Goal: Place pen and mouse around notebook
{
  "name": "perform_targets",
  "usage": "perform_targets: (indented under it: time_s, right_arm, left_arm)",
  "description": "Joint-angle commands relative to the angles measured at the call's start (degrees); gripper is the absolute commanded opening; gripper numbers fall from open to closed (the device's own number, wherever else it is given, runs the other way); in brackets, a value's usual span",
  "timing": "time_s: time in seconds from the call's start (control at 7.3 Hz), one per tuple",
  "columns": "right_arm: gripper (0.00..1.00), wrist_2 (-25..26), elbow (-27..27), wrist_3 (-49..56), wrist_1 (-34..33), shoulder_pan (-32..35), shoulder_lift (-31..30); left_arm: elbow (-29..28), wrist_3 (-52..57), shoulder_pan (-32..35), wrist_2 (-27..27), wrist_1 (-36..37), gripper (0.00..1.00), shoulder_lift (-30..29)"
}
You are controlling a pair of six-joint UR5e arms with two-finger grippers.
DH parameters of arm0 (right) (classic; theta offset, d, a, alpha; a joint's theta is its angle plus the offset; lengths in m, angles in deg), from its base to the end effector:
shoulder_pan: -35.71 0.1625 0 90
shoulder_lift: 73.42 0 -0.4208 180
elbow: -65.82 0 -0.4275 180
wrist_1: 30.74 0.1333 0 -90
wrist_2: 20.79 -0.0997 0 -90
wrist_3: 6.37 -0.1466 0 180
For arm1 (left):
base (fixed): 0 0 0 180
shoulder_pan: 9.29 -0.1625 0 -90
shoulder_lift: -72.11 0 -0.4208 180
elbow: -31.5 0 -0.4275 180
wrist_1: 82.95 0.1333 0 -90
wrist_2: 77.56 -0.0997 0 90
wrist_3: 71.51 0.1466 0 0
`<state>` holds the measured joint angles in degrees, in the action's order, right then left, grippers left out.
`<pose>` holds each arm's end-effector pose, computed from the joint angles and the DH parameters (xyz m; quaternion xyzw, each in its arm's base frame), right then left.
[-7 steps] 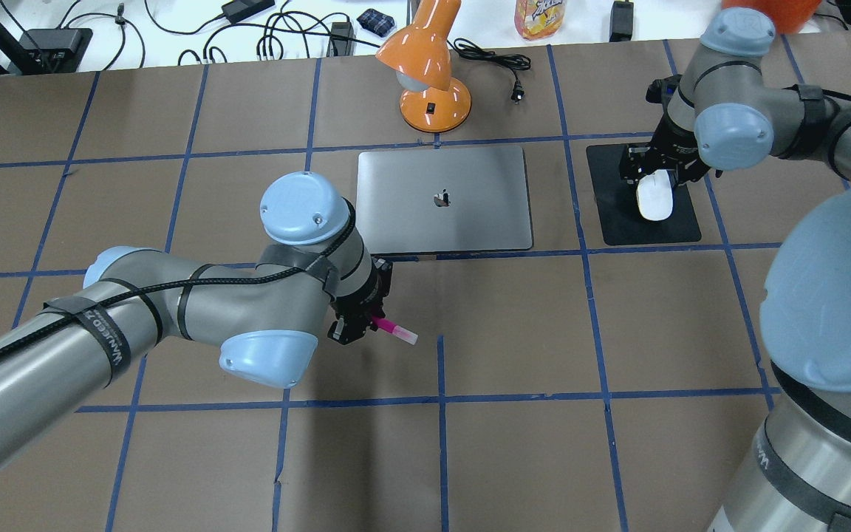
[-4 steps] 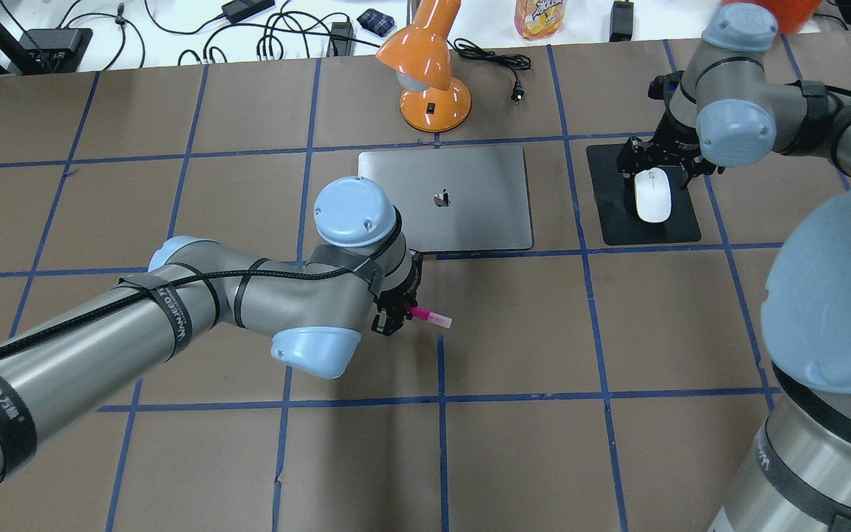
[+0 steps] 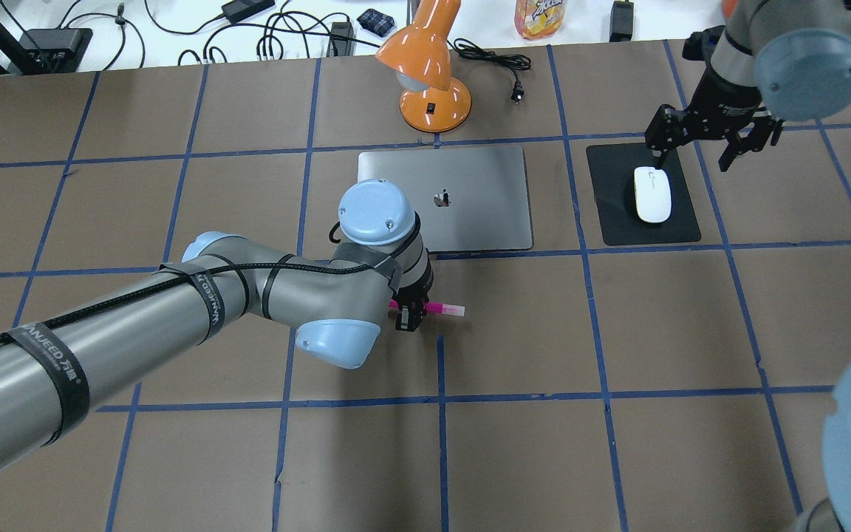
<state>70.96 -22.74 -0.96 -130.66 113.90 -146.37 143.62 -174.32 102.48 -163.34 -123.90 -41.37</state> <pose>-0.0008 -0.6330 0.2941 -0.0550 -0.9971 -0.0514 0.0077 -0.3471 -0.4806 0.1031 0.6481 -0.7600 -0.0186 0.0437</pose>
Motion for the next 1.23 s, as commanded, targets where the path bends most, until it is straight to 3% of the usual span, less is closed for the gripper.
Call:
perform_targets:
  time_s: [0.0, 0.14, 0.55, 0.68, 0.82, 1.1]
  right_arm:
    - [1.00, 1.92, 0.40, -0.32, 12.25, -0.22, -10.77]
    - [1.00, 2.63, 1.18, -0.32, 15.17, -0.22, -13.68]
    - [0.99, 2.20, 8.82, -0.49, 26.34, -0.14, -15.03]
    - [0.97, 0.29, 9.01, -3.97, 25.23, 0.82, -14.95]
    - [1.00, -2.08, 9.19, -5.49, 18.86, 4.40, -13.81]
    - [1.00, -2.11, 11.03, -16.33, 14.79, 13.01, -9.95]
  left_arm:
    - [-0.85, -1.52, 1.17, -0.35, -0.18, 0.68, -1.48]
    - [-1.02, -1.08, 1.08, -0.09, 0.52, 1.00, -2.18]
    - [-1.64, 11.56, -3.29, 0.69, -0.35, 1.00, 1.05]
    - [-1.38, 20.02, -6.36, 4.44, -0.44, 1.00, 3.50]
    - [-1.12, 29.59, -9.78, 4.83, -2.53, 1.00, 5.88]
    - [-1.81, 49.89, -17.25, 4.83, -14.08, 1.00, 12.55]
